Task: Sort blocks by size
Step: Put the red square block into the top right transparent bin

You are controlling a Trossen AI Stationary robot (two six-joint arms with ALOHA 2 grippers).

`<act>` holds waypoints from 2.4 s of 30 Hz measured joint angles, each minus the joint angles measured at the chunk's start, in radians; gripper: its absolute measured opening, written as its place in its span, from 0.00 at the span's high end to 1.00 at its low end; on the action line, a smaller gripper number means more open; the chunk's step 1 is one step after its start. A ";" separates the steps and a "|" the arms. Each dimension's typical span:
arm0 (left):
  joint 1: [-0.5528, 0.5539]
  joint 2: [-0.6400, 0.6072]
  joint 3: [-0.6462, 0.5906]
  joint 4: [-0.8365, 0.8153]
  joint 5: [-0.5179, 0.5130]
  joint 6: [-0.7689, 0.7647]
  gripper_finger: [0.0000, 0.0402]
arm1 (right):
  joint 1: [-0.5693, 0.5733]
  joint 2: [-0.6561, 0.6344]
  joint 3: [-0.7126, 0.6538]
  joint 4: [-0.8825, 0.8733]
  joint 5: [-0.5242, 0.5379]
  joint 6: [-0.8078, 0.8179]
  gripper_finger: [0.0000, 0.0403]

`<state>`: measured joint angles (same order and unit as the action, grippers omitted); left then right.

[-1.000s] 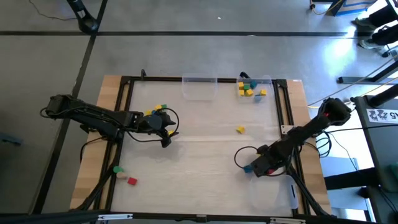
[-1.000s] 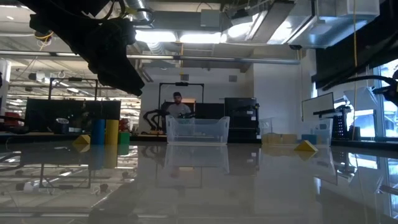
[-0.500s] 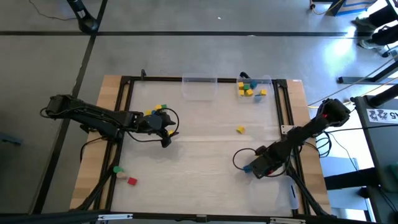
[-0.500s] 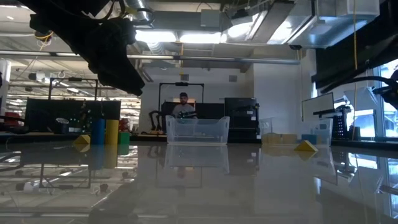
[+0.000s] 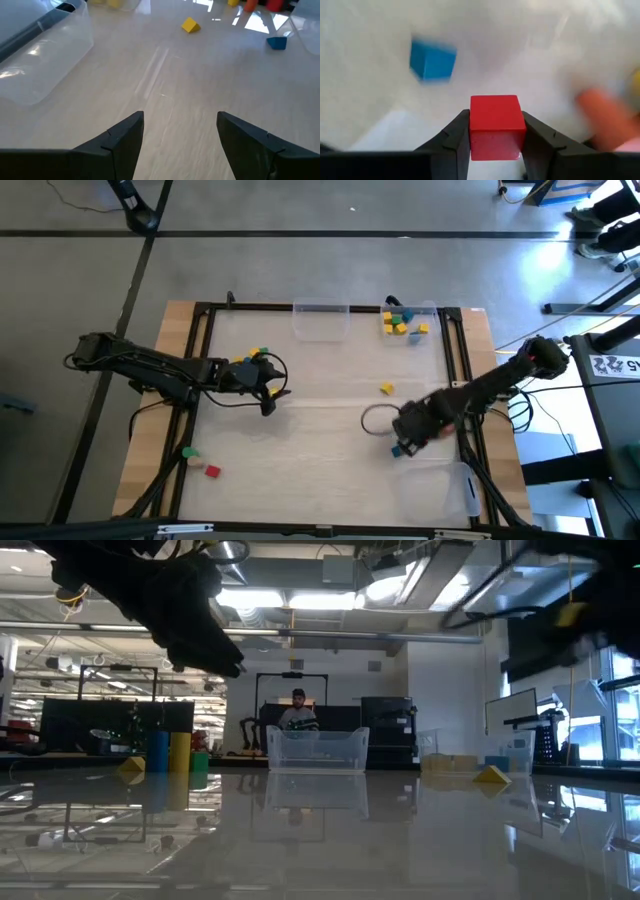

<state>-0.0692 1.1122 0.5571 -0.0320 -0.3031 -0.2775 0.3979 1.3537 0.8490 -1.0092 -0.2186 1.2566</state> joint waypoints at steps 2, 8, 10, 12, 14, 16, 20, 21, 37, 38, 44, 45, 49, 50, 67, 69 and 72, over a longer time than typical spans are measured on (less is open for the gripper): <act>0.000 0.000 0.000 -0.013 0.000 0.002 0.40 | -0.079 -0.010 0.022 -0.030 0.067 -0.101 0.67; 0.000 0.000 0.000 -0.028 0.005 -0.037 0.40 | -0.324 -0.015 0.070 -0.017 0.282 -0.414 0.65; 0.000 0.000 0.000 -0.038 0.006 -0.046 0.40 | -0.412 -0.015 0.072 0.023 0.314 -0.524 0.66; 0.000 0.000 0.000 -0.041 0.007 -0.056 0.40 | -0.501 -0.015 0.074 0.067 0.342 -0.624 0.67; 0.000 0.000 0.000 -0.041 0.008 -0.056 0.40 | -0.593 -0.015 0.074 0.110 0.370 -0.719 0.67; 0.000 0.000 0.000 -0.041 0.008 -0.056 0.40 | -0.686 -0.015 0.074 0.163 0.388 -0.808 0.66; 0.000 0.000 0.000 -0.038 0.008 -0.060 0.40 | -0.869 -0.015 0.074 0.279 0.393 -0.955 0.65; 0.000 0.000 0.000 -0.038 0.008 -0.063 0.40 | -0.907 -0.015 0.074 0.309 0.392 -0.987 0.65; 0.000 0.001 0.000 -0.030 0.008 -0.087 0.40 | -1.227 0.036 0.074 0.470 0.356 -1.105 0.61; 0.000 0.001 0.000 -0.031 0.008 -0.098 0.40 | -1.232 0.041 0.074 0.473 0.366 -1.105 0.60; 0.000 0.001 0.000 -0.031 0.008 -0.112 0.40 | -1.229 0.057 0.074 0.466 0.392 -1.106 0.49; 0.000 0.001 0.000 -0.031 0.008 -0.112 0.40 | -1.229 0.056 0.074 0.465 0.392 -1.109 0.47; -0.001 0.001 0.000 -0.032 0.008 -0.101 0.40 | -1.229 0.012 0.074 0.426 0.336 -1.132 0.39; -0.005 0.001 0.000 -0.032 0.008 -0.094 0.40 | -1.225 -0.007 0.074 0.411 0.286 -1.133 0.37; -0.222 0.002 0.060 -0.172 0.008 0.124 0.40 | -0.679 -0.145 0.074 0.507 0.224 -1.079 0.34; -0.279 0.002 0.094 -0.274 0.009 0.119 0.40 | -0.630 -0.126 0.074 0.520 0.257 -1.079 0.34; -0.365 0.002 0.141 -0.397 0.014 0.084 0.40 | -0.573 -0.099 0.074 0.520 0.294 -1.081 0.34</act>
<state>-0.4342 1.1137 0.6979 -0.4292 -0.2894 -0.1938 -0.1755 1.2547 0.9230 -0.4891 0.0754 0.1753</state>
